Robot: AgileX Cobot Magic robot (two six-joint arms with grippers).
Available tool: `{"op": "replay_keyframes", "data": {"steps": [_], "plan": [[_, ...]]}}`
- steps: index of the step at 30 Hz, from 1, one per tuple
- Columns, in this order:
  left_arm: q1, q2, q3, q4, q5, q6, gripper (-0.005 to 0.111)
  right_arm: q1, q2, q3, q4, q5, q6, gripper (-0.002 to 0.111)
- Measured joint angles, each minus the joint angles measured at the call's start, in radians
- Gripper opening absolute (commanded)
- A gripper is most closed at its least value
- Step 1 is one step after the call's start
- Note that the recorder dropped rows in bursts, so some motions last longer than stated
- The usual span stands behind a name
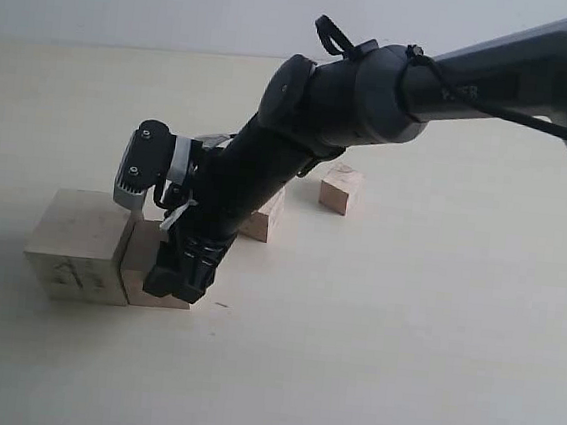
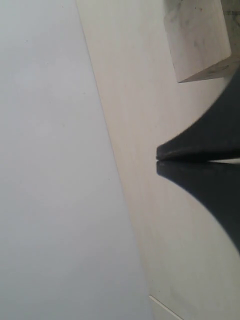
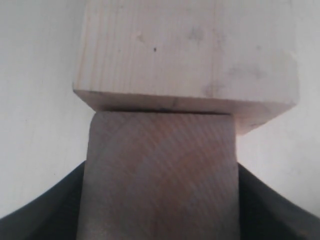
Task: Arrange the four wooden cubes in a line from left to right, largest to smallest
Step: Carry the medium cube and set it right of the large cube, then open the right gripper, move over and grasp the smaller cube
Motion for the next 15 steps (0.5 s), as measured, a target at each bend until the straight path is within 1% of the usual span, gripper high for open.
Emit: {"op": "replay_keyframes", "data": {"steps": [2,5,6,9,13,15], "plan": [[0.000,0.000,0.000,0.000,0.000,0.000,0.000,0.000,0.000,0.000,0.000,0.000,0.000,0.025],[0.000,0.000,0.000,0.000,0.000,0.000,0.000,0.000,0.000,0.000,0.013,-0.004,0.000,0.041],[0.000,0.000,0.000,0.000,0.000,0.000,0.000,0.000,0.002,0.000,0.021,-0.008,0.000,0.048],[0.000,0.000,0.000,0.000,0.000,0.000,0.000,0.000,0.006,0.000,0.049,-0.017,-0.002,0.062],[0.000,0.000,0.000,0.000,0.000,0.000,0.000,0.000,0.006,0.000,0.069,-0.027,-0.005,0.077],[0.000,0.000,0.000,0.000,0.000,0.000,0.000,0.000,0.006,0.000,0.076,-0.030,-0.005,0.082]]}}
